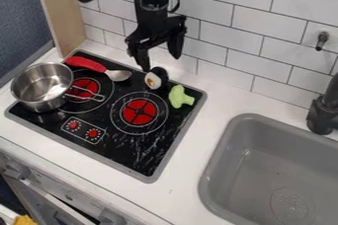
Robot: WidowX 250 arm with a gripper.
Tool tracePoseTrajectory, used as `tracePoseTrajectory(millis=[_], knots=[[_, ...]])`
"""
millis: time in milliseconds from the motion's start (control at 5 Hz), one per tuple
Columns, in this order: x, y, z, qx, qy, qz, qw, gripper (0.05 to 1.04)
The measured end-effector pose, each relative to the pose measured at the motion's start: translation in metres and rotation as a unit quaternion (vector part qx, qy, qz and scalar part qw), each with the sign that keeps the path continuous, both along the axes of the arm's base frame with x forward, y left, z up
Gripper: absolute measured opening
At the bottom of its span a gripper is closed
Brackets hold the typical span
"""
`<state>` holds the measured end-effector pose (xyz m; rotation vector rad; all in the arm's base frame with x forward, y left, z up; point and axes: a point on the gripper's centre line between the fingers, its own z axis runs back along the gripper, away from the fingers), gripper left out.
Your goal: Moved the white thing from the falling edge of the right cooker to the side leaning against the wall
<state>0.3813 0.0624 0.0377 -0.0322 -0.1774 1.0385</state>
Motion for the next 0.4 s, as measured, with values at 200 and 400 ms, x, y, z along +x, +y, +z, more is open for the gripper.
tracePoseTrajectory(millis=[200,400], knots=[[-0.0055,-0.0031,0.0217,-0.003,-0.003,-0.014,0.9999,1.001],[-0.0062,-0.0034,0.0232,-0.003,-0.004,-0.016,0.9999,1.001]])
